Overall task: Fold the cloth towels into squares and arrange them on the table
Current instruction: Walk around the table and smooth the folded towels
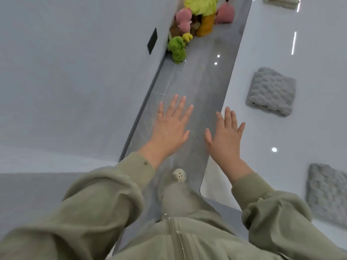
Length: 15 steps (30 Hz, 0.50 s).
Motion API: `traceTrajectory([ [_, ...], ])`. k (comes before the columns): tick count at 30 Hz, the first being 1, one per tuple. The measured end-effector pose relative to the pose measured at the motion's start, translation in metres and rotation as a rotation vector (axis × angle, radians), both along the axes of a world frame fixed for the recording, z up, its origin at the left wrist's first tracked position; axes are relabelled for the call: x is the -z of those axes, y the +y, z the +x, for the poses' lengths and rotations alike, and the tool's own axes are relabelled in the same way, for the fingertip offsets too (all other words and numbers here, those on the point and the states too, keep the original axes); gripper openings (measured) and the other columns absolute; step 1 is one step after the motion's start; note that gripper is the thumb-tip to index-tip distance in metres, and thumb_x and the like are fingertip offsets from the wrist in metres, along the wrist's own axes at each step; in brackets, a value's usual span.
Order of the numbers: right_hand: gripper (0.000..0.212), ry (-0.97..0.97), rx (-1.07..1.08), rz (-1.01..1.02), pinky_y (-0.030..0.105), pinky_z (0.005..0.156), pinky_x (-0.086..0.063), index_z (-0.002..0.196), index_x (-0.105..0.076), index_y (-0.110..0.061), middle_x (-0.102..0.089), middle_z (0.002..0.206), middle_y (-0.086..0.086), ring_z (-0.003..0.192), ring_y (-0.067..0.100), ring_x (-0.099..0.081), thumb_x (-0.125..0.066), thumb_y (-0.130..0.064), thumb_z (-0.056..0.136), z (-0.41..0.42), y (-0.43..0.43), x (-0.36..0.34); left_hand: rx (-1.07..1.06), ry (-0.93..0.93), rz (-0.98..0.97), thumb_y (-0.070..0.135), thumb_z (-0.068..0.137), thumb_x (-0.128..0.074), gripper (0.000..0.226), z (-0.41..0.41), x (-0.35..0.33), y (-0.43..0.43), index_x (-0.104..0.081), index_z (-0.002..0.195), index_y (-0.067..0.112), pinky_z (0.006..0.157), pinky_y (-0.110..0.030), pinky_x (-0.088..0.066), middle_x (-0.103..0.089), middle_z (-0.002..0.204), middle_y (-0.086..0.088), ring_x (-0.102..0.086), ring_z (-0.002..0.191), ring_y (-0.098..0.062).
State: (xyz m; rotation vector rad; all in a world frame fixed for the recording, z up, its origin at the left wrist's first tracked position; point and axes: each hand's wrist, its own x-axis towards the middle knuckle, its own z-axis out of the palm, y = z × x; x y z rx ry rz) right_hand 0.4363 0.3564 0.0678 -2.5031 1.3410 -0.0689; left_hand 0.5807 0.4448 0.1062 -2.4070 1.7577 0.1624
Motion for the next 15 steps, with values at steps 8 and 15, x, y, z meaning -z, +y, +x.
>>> traceTrajectory([
  [8,0.059,0.001,0.262,-0.011,0.055,0.114,-0.006,0.144,-0.030,-0.008,-0.014,0.157,0.014,0.146,0.028,-0.007,-0.047,-0.032,0.092,0.027,-0.079,-0.017,0.237,0.135,-0.029,0.044,0.095,-0.040,0.075,0.038,-0.006,-0.127,0.003,0.151,0.019,0.114,-0.052,0.000,0.010,0.158,-0.010,0.012,0.145,-0.030],
  [15,0.061,-0.034,0.644,-0.010,0.051,0.117,-0.008,0.145,-0.030,-0.006,-0.018,0.156,0.014,0.145,0.030,-0.011,-0.047,-0.029,0.091,0.008,-0.141,-0.015,0.625,0.264,-0.013,0.040,0.098,-0.034,0.069,0.021,0.009,-0.258,0.004,0.151,0.017,0.116,-0.045,0.000,0.011,0.158,-0.008,0.012,0.145,-0.027],
])
